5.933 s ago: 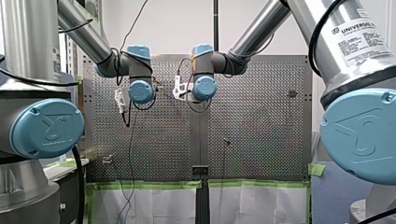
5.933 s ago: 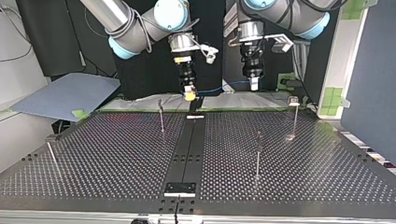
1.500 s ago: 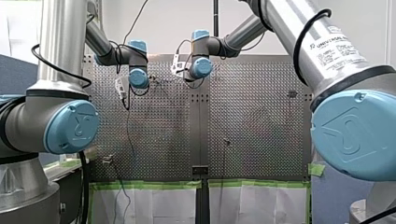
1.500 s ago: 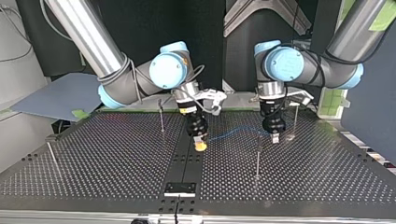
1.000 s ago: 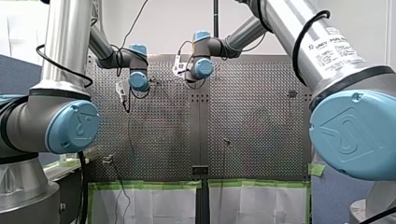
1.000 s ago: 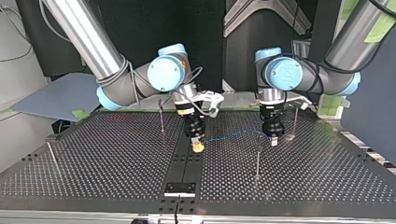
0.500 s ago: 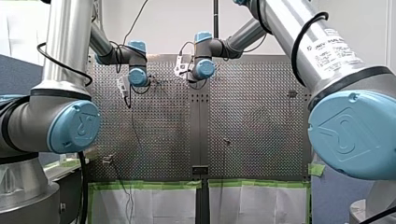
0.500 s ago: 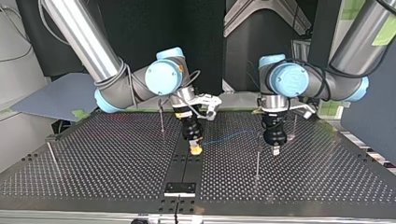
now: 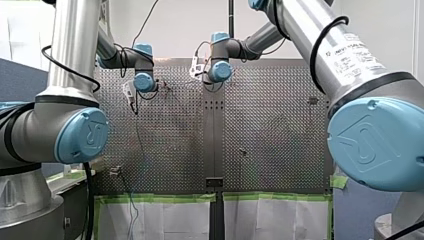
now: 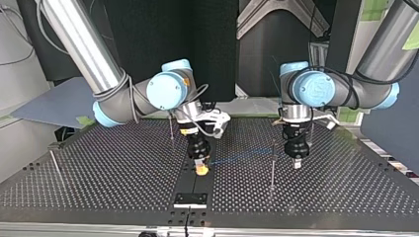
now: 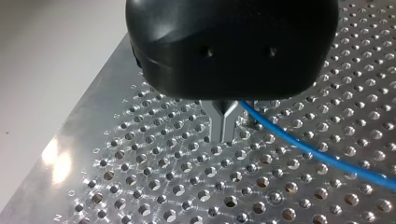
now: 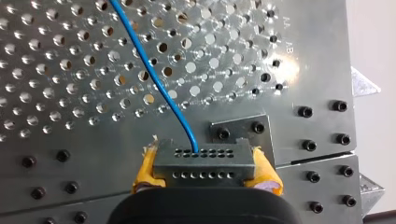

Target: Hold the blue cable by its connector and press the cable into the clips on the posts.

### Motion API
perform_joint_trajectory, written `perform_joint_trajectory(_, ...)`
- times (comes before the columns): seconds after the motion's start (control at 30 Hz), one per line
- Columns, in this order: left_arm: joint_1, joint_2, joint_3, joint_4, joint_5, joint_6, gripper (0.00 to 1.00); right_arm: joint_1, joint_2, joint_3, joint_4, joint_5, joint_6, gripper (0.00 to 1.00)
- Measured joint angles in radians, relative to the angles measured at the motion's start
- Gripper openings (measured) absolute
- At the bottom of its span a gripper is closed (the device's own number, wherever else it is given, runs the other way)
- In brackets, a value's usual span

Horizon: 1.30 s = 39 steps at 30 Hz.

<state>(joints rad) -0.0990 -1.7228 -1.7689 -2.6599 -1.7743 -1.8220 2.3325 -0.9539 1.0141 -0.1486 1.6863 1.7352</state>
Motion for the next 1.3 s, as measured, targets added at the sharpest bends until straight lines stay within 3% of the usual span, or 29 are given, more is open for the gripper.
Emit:
perform_joint_trajectory(0.4,0.041,-0.016,0.007,-0.002,0.025,-0.029,0.00,-0.004,0.012,-0.008,0.004,-0.005,-0.010,0.00)
perform_joint_trajectory(0.6,0.046,-0.016,0.008,0.010,0.025,-0.004,0.00,0.000,0.012,-0.008,0.007,-0.008,-0.013,0.00)
perform_joint_trajectory(0.67,0.045,-0.016,0.008,0.018,0.024,0.011,0.23,0.001,0.013,-0.009,0.009,-0.008,-0.014,0.00)
perform_joint_trajectory(0.8,0.040,-0.016,0.008,0.027,0.004,0.026,0.23,0.003,0.013,-0.009,0.015,-0.008,-0.016,0.00)
perform_joint_trajectory(1.0,0.035,-0.016,0.008,0.020,-0.014,-0.008,0.25,0.003,0.013,-0.009,0.021,-0.008,-0.019,0.00)
perform_joint_trajectory(1.03,0.034,-0.016,0.008,0.017,-0.011,-0.016,0.31,0.004,0.013,-0.009,0.022,-0.008,-0.020,0.00)
perform_joint_trajectory(1.07,0.034,-0.016,0.008,0.016,-0.011,-0.020,0.51,0.004,0.013,-0.009,0.022,-0.008,-0.020,0.00)
perform_joint_trajectory(1.1,0.034,-0.016,0.008,0.015,-0.011,-0.021,0.51,0.004,0.013,-0.009,0.023,-0.008,-0.020,0.00)
perform_joint_trajectory(1.13,0.034,-0.016,0.008,0.014,-0.011,-0.019,0.59,0.004,0.013,-0.008,0.024,-0.008,-0.020,0.00)
perform_joint_trajectory(1.17,0.034,-0.016,0.008,0.013,-0.011,-0.015,0.88,0.004,0.013,-0.008,0.025,-0.008,-0.020,0.00)
perform_joint_trajectory(1.2,0.033,-0.016,0.008,0.011,-0.011,-0.010,0.88,0.004,0.013,-0.008,0.025,-0.008,-0.020,0.00)
perform_joint_trajectory(1.23,0.033,-0.016,0.008,0.007,-0.012,-0.002,1.00,0.004,0.013,-0.008,0.026,-0.008,-0.020,0.00)
perform_joint_trajectory(1.3,0.032,-0.015,0.008,-0.005,-0.021,0.012,1.00,0.004,0.013,-0.008,0.027,-0.008,-0.020,0.00)
